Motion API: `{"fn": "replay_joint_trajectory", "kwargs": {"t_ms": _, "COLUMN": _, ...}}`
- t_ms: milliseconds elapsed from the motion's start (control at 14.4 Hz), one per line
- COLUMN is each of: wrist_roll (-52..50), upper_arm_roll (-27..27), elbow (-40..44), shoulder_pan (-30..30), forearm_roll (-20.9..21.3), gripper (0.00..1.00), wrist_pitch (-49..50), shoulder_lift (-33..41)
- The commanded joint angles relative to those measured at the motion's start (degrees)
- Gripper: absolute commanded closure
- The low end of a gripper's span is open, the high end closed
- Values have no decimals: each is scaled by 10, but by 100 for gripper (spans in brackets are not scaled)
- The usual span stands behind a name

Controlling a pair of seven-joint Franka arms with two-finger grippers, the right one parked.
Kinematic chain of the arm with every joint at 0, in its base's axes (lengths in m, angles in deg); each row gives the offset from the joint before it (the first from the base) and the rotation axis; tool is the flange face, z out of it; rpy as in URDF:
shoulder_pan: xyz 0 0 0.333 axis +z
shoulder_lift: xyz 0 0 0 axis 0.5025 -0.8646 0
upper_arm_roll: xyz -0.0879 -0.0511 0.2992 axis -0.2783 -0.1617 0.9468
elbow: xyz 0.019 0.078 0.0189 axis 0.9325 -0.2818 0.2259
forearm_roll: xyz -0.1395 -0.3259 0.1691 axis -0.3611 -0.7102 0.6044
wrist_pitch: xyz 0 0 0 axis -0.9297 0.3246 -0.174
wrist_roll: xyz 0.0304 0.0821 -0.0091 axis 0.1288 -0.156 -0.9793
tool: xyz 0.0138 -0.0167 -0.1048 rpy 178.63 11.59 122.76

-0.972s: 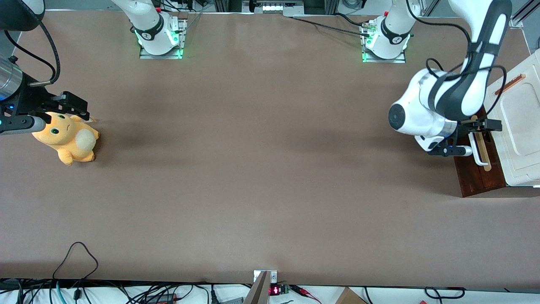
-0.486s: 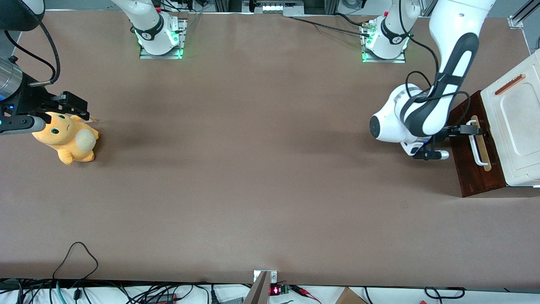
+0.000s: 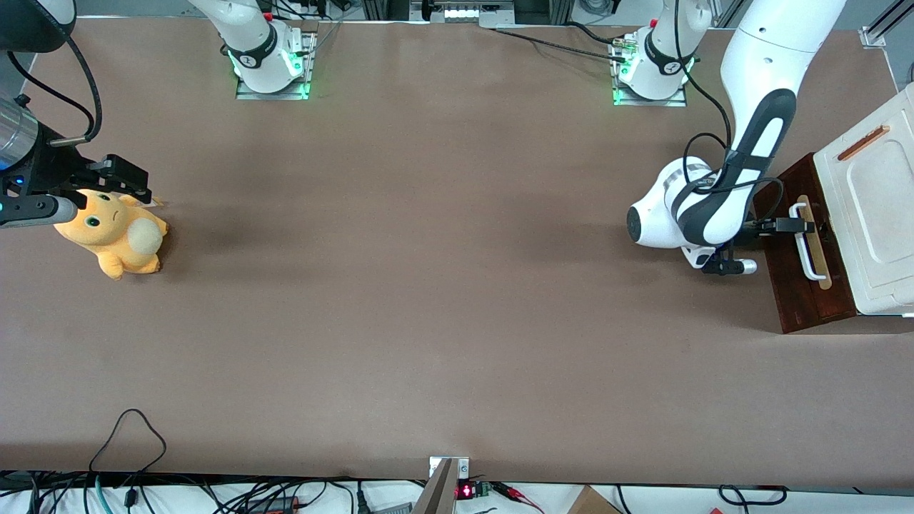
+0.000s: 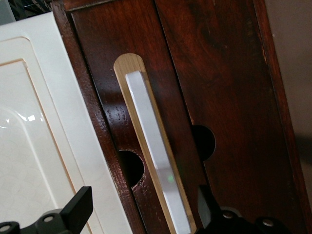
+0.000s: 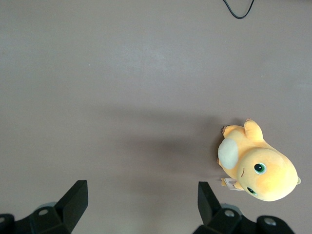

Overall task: Open lower drawer with left arm only
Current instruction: 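Close the left gripper around the lower drawer's white bar handle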

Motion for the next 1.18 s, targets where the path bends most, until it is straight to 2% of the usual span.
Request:
{"fn": "replay_joint_trajectory", "kwargs": {"t_ms": 0, "wrist_roll": -50, "upper_arm_roll": 12, "elbow": 4, "shoulder_pan": -10, "forearm_roll": 22, "gripper": 6, "wrist_pitch": 21, "shoulder_lift": -25}}
{"fn": "replay_joint_trajectory", "kwargs": {"t_ms": 208, "wrist_roll": -84, "upper_arm_roll": 15, "elbow": 2, "shoulder_pan": -10, "forearm_roll": 25, "gripper": 10, "wrist_pitch": 32, "shoulder_lift": -37}}
{"fn": "replay_joint_trajectory", "kwargs": {"t_ms": 278, "wrist_roll": -86, "upper_arm_roll": 16, "elbow": 2, "shoulder_pan": -10, "forearm_roll": 25, "gripper": 15, "wrist_pitch": 32, "shoulder_lift": -41}}
{"fn": "replay_joint_trajectory", "kwargs": {"t_ms": 556, "wrist_roll": -88, "upper_arm_roll": 29, "elbow": 5, "shoulder_pan": -9, "forearm_roll": 39, "gripper": 18, "wrist_pitch": 33, "shoulder_lift": -51}}
{"fn": "replay_joint_trajectory", "kwargs": {"t_ms": 764, "wrist_roll": -87, "upper_arm_roll": 30, "elbow": 5, "shoulder_pan": -8, "forearm_roll": 39, "gripper": 30, "wrist_pitch": 34, "shoulder_lift": -48}}
{"fn": "replay_joint_trajectory", "kwargs": {"t_ms": 833, "wrist_roll": -87, "upper_arm_roll": 30, "elbow": 5, "shoulder_pan": -8, "forearm_roll": 39, "gripper": 40, "wrist_pitch": 33, "shoulder_lift": -49}}
{"fn": "replay_joint_trajectory", "kwargs": {"t_ms": 903, "wrist_roll": -87, "upper_arm_roll": 31, "elbow": 6, "shoulder_pan": -8, "forearm_roll": 39, "gripper": 45, "wrist_pitch": 33, "shoulder_lift": -49}}
{"fn": "replay_joint_trajectory", "kwargs": {"t_ms": 1111, "wrist_roll": -84, "upper_arm_roll": 33, "elbow": 7, "shoulder_pan": -8, "forearm_roll": 39, "gripper": 47, "wrist_pitch": 31, "shoulder_lift": -49}}
